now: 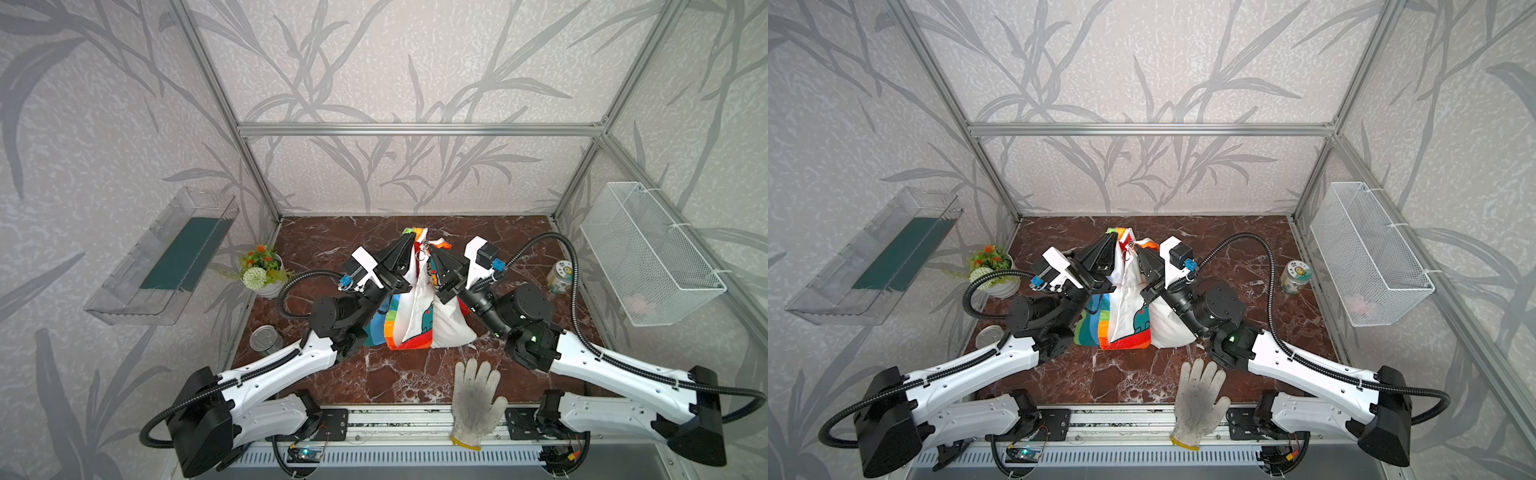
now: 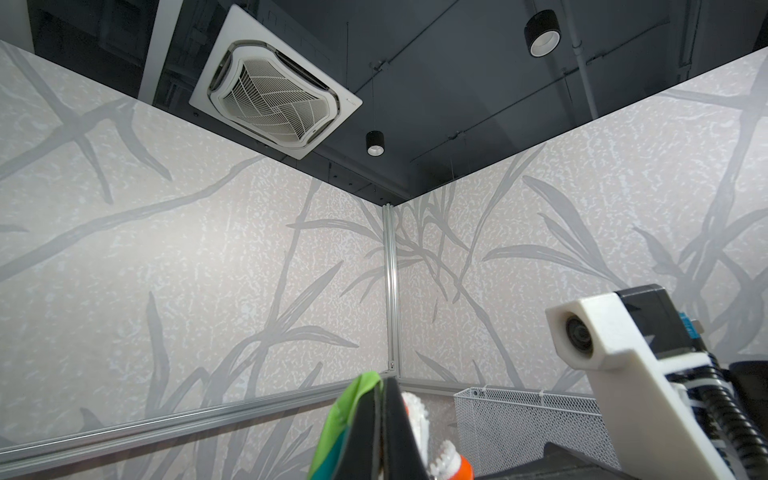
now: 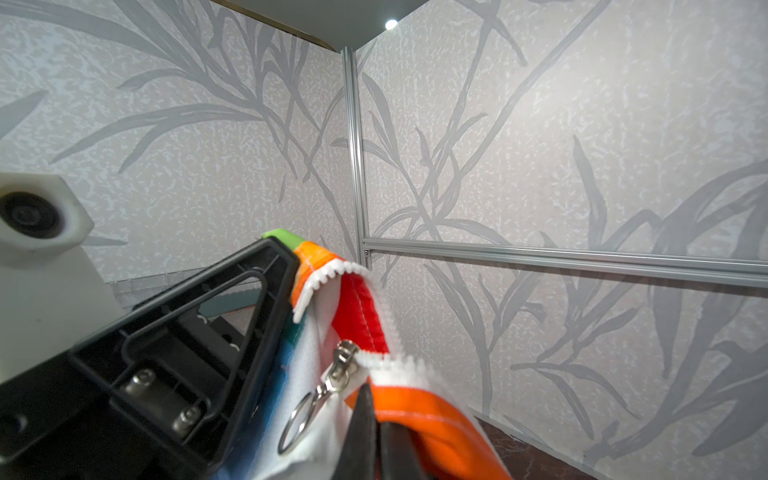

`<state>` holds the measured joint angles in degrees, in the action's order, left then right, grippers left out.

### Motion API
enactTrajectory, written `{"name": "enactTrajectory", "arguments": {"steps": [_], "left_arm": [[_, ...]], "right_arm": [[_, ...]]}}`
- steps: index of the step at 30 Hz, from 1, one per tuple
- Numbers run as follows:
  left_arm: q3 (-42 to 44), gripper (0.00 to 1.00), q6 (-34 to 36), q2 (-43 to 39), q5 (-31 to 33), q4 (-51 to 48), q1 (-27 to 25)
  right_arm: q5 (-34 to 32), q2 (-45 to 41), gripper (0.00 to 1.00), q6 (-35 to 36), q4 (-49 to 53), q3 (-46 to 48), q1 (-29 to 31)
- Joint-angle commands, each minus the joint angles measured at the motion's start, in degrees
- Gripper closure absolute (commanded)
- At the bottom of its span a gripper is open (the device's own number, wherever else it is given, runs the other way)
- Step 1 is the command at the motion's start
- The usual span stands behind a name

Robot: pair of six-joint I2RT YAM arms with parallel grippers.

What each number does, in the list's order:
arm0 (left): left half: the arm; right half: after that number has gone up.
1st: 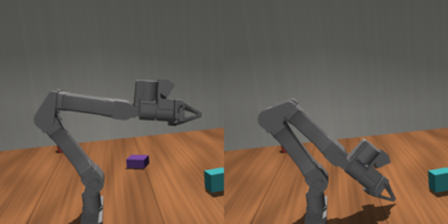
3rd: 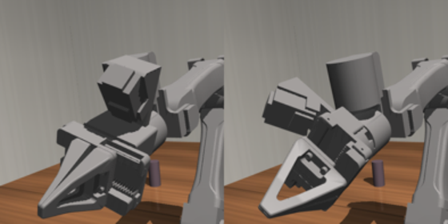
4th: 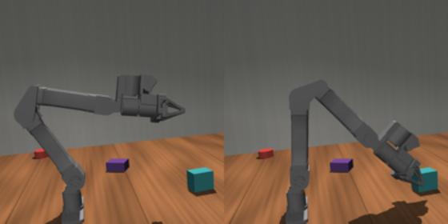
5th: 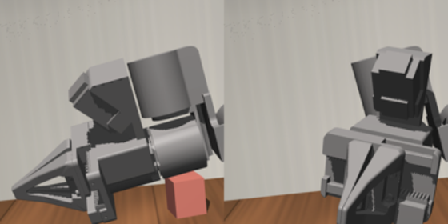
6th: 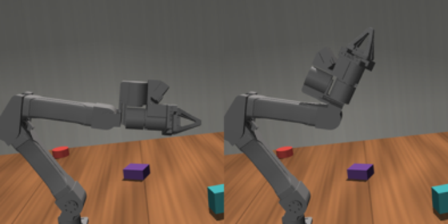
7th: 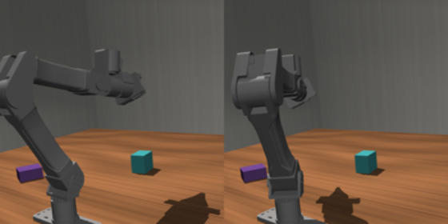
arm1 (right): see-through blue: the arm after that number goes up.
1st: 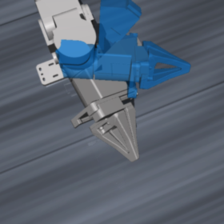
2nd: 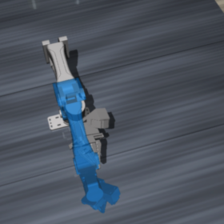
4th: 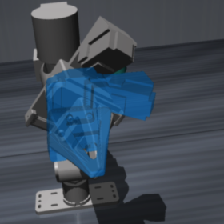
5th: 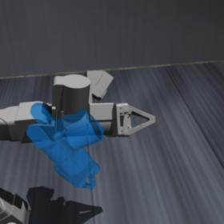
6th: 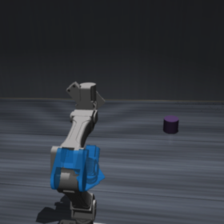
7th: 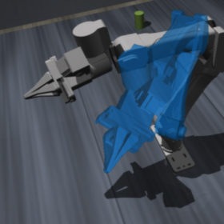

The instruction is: Zip up the jacket

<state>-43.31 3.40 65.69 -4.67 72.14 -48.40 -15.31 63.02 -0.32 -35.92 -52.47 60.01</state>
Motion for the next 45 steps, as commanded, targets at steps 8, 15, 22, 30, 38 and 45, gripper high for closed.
{"name": "enactTrajectory", "arguments": {"steps": [8,15,22,30,38,45], "left_arm": [[-2.69,1.00,6.59,-0.17,0.27,3.51,-0.82],[-2.92,1.00,7.74,0.32,0.45,3.47,-1.34],[-2.80,1.00,8.29,0.31,0.58,3.45,-1.70],[-2.48,1.00,8.99,0.33,1.15,3.55,-1.96],[-2.28,1.00,9.51,0.34,1.31,3.54,-2.21],[-2.04,1.00,10.24,0.27,1.41,3.61,-2.49]], "right_arm": [[0.83,-1.58,1.00,-3.80,-3.24,-1.94,0.28],[1.94,-1.88,1.00,-6.07,-3.68,-2.12,0.95],[2.25,-1.85,1.00,-6.60,-3.94,-2.28,1.87],[2.00,-2.01,1.00,-6.23,-4.11,-2.47,2.29],[1.44,-2.20,1.00,-6.35,-4.76,-2.33,2.51],[1.01,-2.73,1.00,-6.53,-4.87,-2.28,2.50]]}}
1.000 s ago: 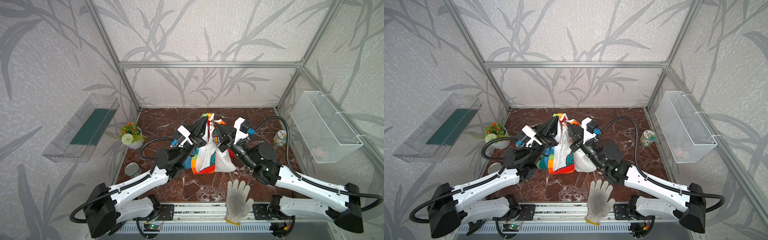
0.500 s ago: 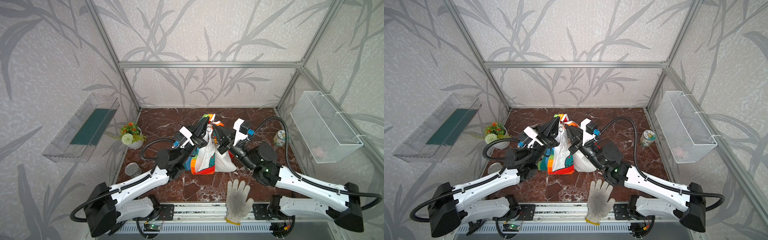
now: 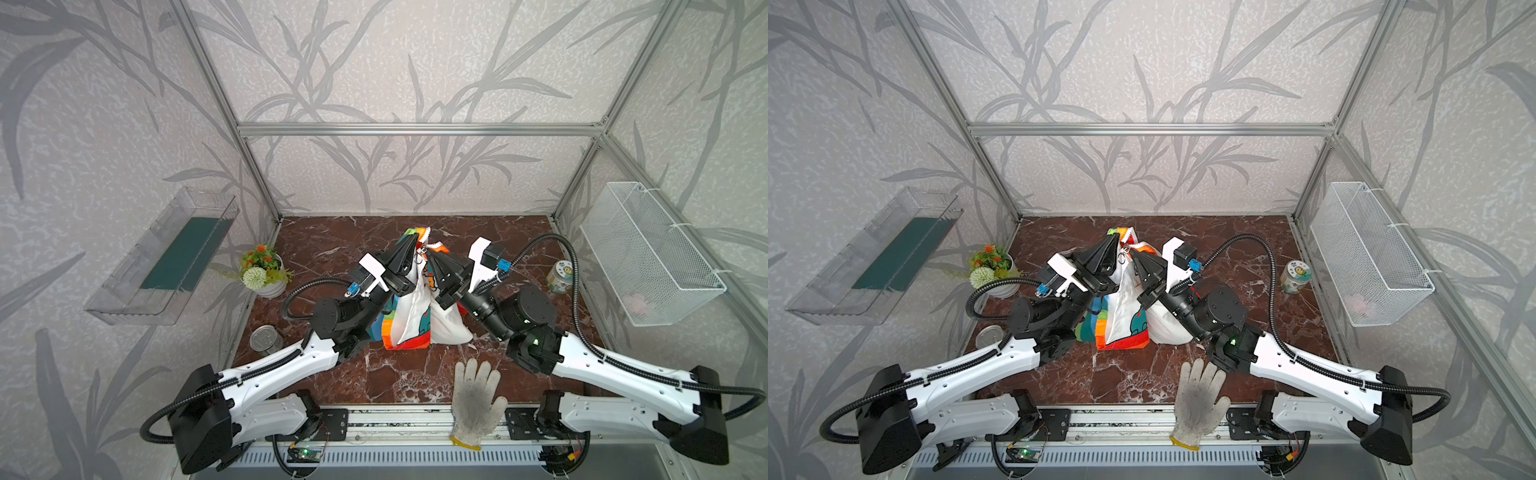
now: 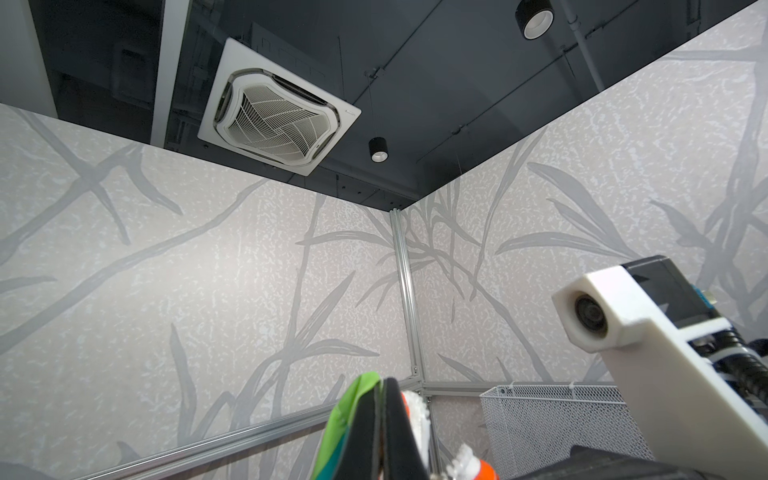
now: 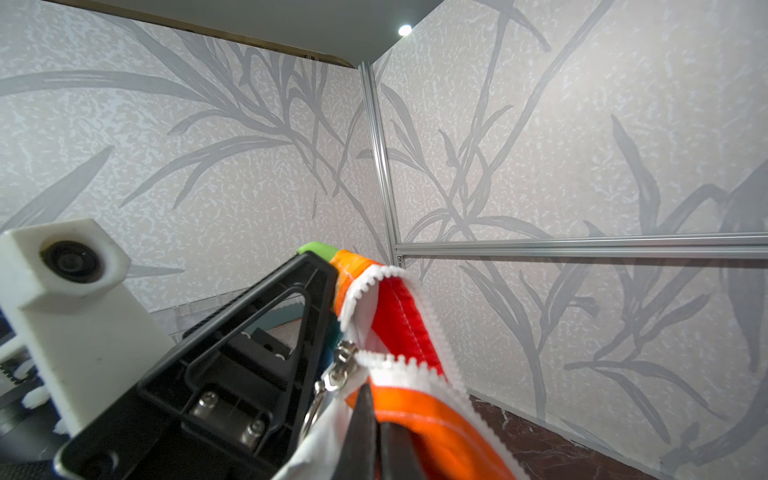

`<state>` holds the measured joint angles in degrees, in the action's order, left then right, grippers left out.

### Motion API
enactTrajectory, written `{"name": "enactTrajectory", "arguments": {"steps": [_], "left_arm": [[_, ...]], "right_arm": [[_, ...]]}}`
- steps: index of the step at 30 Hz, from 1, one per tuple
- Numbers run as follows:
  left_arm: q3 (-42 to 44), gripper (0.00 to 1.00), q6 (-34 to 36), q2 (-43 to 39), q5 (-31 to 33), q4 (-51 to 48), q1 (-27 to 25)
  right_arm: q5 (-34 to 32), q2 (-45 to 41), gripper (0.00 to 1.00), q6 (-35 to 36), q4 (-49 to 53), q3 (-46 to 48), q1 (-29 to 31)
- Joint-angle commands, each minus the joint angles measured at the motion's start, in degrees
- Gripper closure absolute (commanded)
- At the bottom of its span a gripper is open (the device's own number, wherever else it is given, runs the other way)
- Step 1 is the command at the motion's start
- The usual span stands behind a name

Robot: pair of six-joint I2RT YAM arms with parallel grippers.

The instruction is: Zip up the jacket

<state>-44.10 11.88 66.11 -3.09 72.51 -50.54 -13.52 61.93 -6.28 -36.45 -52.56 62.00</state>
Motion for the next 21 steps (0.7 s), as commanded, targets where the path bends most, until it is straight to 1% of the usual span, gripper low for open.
{"name": "enactTrajectory", "arguments": {"steps": [1,21], "left_arm": [[-1.21,1.00,1.74,-0.19,-0.25,3.31,-0.41],[-1.78,1.00,2.53,0.08,-0.33,3.47,-0.95]], "right_arm": [[-0.73,-1.66,1.00,-0.64,-4.26,-2.28,0.49],[-1.42,-1.99,1.00,-1.43,-3.40,-1.31,0.49]]}}
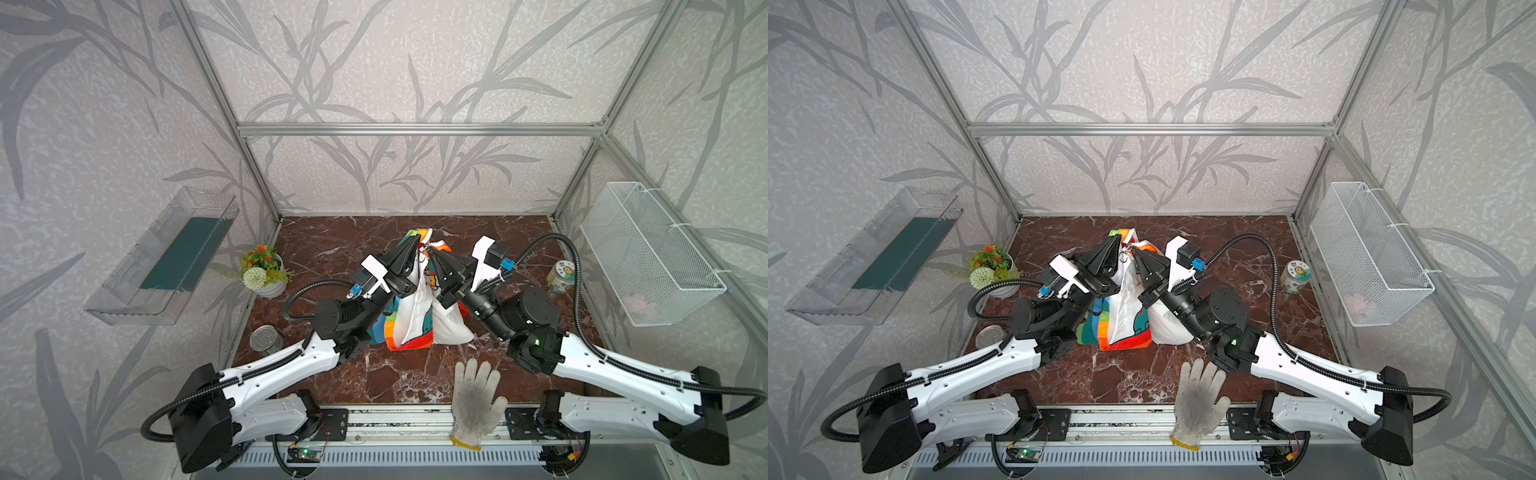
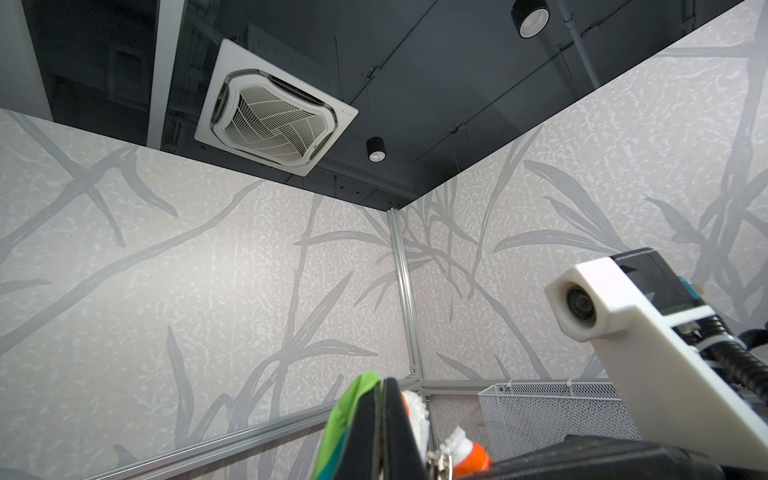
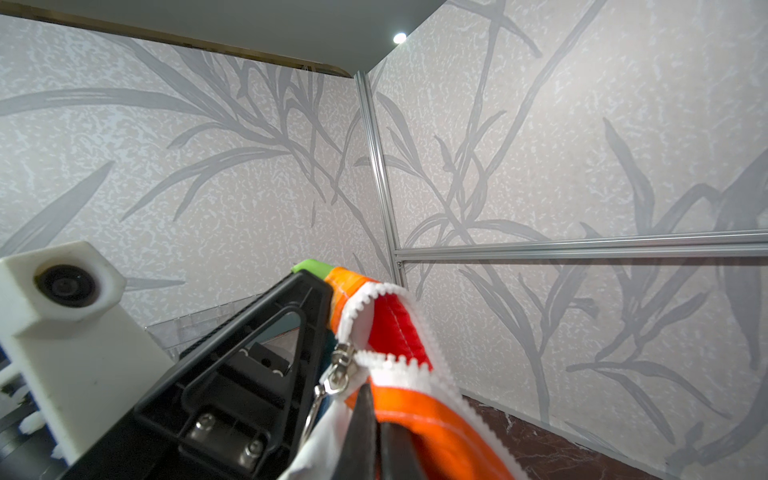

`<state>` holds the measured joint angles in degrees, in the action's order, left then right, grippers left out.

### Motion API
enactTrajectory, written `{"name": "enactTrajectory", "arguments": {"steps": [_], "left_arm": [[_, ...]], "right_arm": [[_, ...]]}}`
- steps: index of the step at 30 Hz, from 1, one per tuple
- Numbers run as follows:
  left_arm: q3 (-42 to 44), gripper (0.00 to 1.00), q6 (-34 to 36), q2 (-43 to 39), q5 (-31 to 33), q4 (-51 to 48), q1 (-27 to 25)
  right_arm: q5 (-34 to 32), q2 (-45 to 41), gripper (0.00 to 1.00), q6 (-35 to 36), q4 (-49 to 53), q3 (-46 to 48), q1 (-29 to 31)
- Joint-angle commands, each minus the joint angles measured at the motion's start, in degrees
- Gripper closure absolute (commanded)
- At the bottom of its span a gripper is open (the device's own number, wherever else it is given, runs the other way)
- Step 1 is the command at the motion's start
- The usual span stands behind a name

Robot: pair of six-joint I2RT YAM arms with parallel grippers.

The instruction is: Zip up the jacket

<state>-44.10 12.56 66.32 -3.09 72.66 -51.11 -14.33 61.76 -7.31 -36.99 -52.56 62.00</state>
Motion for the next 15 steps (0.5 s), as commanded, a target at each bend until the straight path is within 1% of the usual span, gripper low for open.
{"name": "enactTrajectory", "arguments": {"steps": [1,15], "left_arm": [[-1.83,1.00,1.90,-0.11,-0.23,3.36,-0.39],[-2.07,1.00,1.84,-0.03,-0.14,3.73,-0.66]], "right_arm": [[-0.58,-1.82,1.00,-0.35,-2.67,-1.30,0.51],[-0.36,-1.95,1.00,-1.12,-1.42,-0.09,0.59]]}}
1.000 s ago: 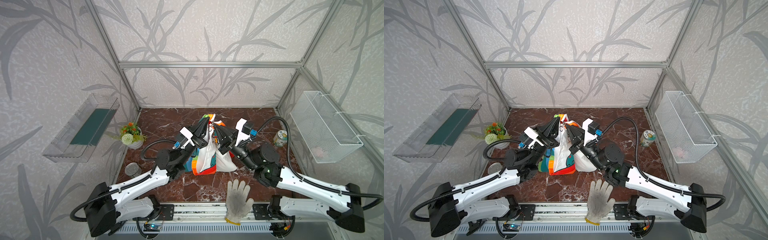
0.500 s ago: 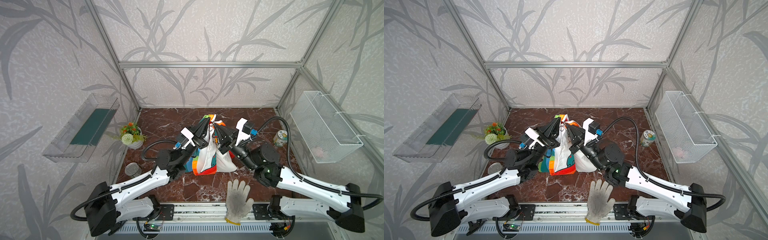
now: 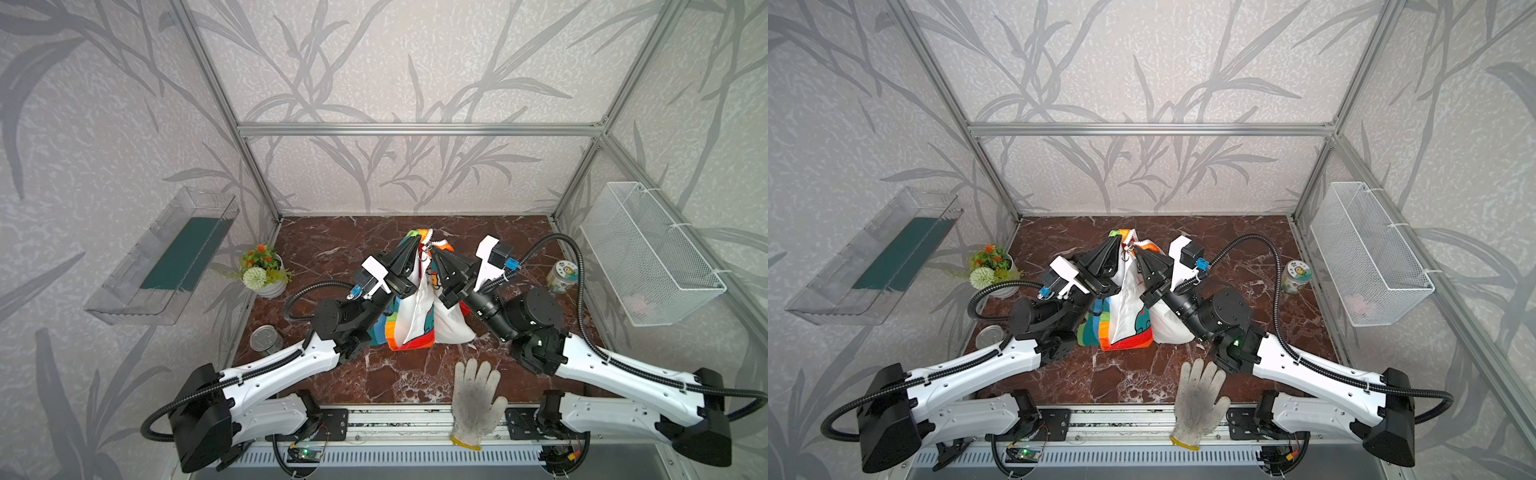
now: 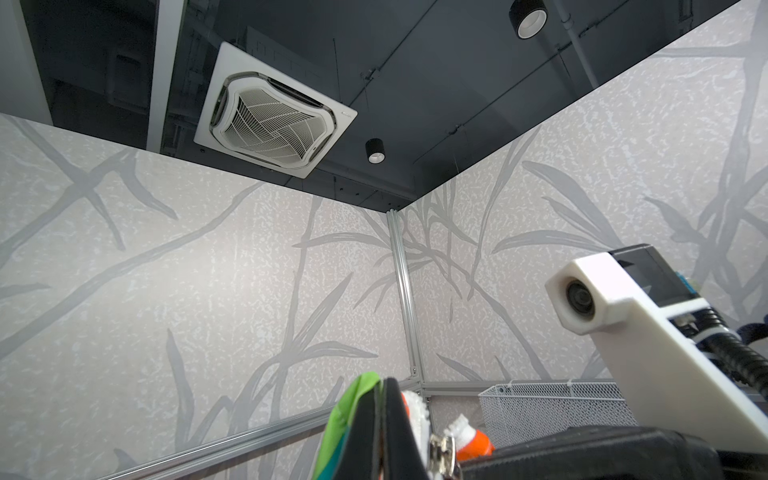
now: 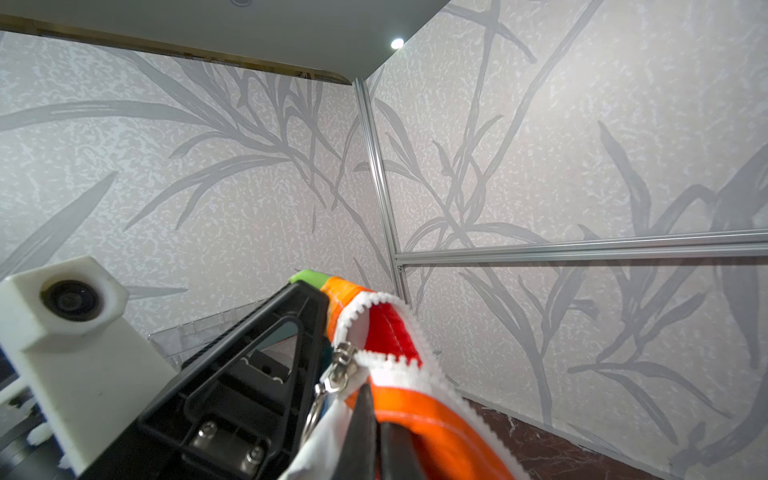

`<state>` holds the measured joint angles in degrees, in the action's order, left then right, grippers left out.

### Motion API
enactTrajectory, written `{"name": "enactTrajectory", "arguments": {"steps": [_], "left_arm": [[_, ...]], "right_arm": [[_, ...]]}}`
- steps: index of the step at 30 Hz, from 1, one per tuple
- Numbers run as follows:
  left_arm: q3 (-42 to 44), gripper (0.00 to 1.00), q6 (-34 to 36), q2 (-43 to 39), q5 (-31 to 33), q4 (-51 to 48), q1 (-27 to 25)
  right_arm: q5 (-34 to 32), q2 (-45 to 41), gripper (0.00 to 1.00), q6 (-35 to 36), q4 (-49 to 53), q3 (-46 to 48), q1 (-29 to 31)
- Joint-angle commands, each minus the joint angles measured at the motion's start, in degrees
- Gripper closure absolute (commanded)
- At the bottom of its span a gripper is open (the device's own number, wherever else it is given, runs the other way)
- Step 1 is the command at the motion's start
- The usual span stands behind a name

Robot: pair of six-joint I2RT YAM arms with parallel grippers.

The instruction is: Zip up the jacket

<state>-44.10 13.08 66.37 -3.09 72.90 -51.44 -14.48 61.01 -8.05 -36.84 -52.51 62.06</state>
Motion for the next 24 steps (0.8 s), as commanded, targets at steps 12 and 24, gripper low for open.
{"name": "enactTrajectory", "arguments": {"steps": [12,24], "left_arm": [[-2.05,1.00,1.77,-0.35,-0.28,3.39,-0.46],[-1.50,1.00,3.97,-0.39,-0.33,2.42,-0.84]], "right_arm": [[-0.55,-0.90,1.00,-0.56,0.08,-0.18,0.99],[-0.98,-1.68,1.00,-1.08,-0.25,-0.42,1.05]]}}
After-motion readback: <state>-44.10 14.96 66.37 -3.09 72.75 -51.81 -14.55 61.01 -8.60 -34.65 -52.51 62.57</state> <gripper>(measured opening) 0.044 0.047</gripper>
